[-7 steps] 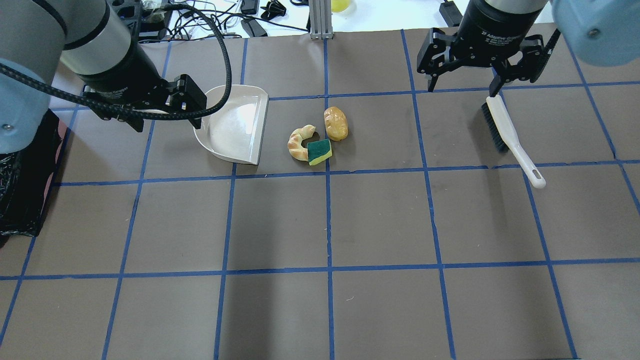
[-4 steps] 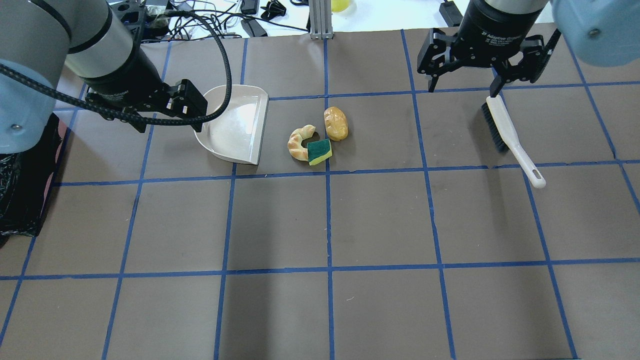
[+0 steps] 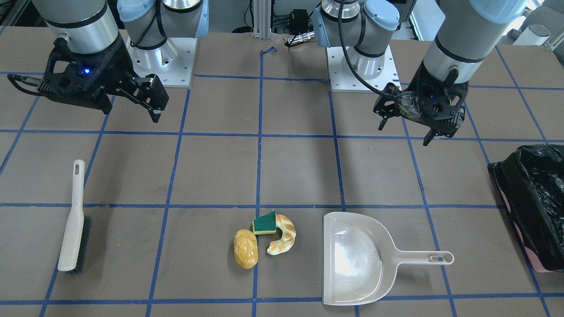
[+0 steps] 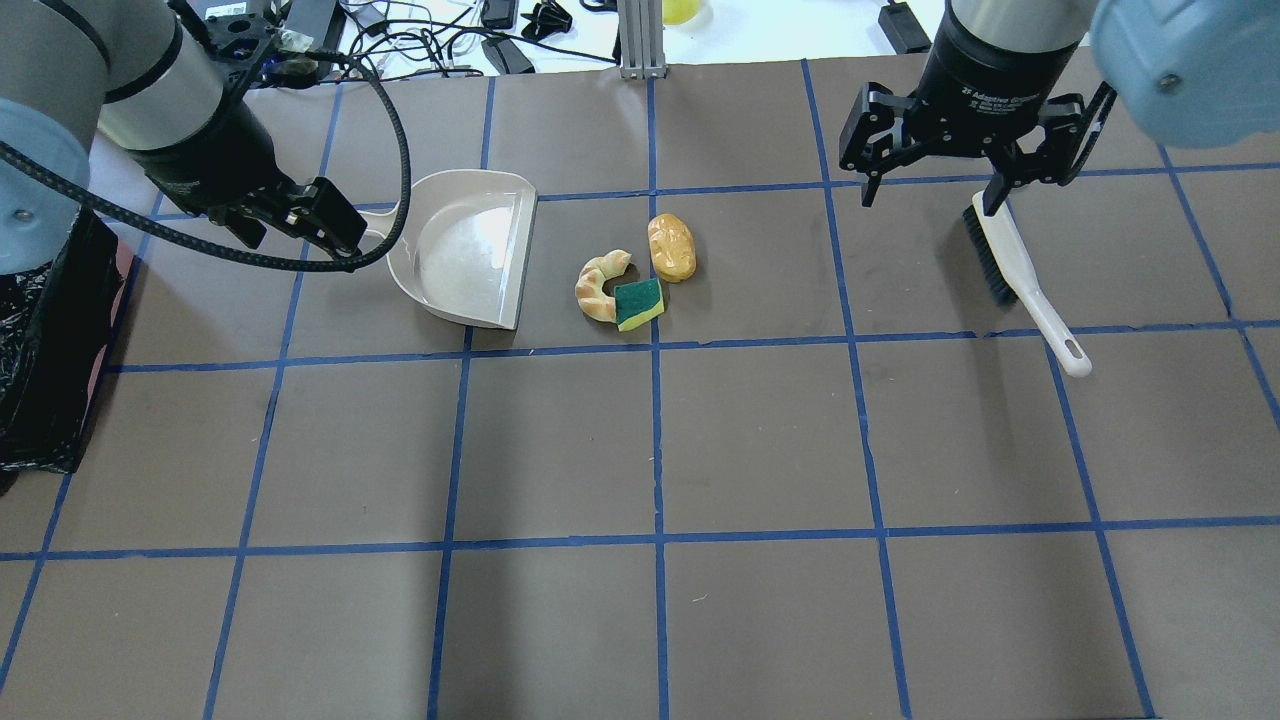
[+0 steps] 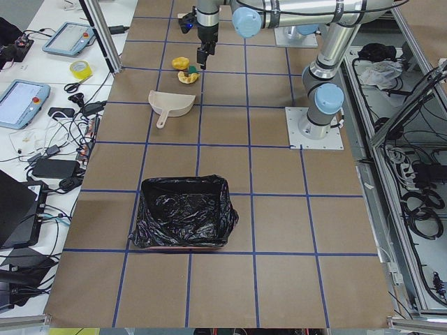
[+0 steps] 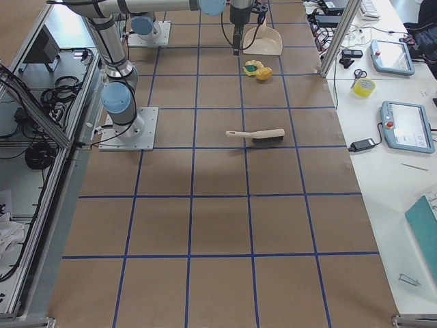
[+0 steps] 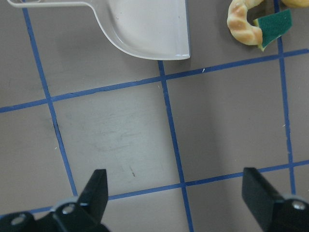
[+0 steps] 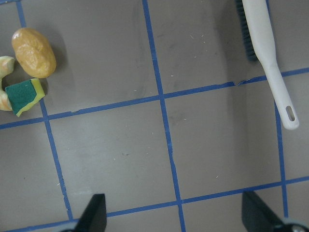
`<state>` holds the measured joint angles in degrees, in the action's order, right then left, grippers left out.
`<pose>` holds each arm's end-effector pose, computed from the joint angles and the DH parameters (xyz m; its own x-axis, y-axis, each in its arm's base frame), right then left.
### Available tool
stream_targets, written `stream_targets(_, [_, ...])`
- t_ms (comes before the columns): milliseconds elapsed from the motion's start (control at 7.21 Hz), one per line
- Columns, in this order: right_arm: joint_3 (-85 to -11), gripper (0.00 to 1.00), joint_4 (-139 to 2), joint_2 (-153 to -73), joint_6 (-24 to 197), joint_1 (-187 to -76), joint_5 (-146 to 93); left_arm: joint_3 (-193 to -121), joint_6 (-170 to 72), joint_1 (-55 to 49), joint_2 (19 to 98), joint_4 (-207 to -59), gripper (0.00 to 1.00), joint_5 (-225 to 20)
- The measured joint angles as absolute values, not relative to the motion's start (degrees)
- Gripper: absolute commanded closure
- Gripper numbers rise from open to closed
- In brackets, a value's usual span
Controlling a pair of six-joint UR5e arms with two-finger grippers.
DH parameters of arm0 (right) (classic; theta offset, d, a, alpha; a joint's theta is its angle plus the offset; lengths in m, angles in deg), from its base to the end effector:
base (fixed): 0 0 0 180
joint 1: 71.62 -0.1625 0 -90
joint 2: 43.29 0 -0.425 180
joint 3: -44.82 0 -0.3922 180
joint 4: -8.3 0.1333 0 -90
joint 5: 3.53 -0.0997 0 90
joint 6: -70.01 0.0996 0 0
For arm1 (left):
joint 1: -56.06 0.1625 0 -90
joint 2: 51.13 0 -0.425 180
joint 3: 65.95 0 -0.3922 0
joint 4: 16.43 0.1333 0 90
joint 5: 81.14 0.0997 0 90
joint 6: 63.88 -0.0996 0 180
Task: Sweep and dump trash into bin
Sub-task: 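Lift the white dustpan with the left gripper while the right gripper nears the brush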
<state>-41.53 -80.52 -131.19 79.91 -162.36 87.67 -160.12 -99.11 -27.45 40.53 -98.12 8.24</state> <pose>0.1378 -0.5062 0.4989 -0.9870 0.1593 0.0195 0.1592 0.9872 -0.0100 -0.0763 -0.5183 0.4523 -0.8767 0.4807 -0.0161 0.4809 0.8758 -0.0416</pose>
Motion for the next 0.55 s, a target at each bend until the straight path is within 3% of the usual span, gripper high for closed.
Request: stream_targets(554, [-44.3,0.0,-81.6,-131.1,56.3,-149.7,89.4,-161.1,-133.2,-26.6,48.9,-88.8,0.0,9.4])
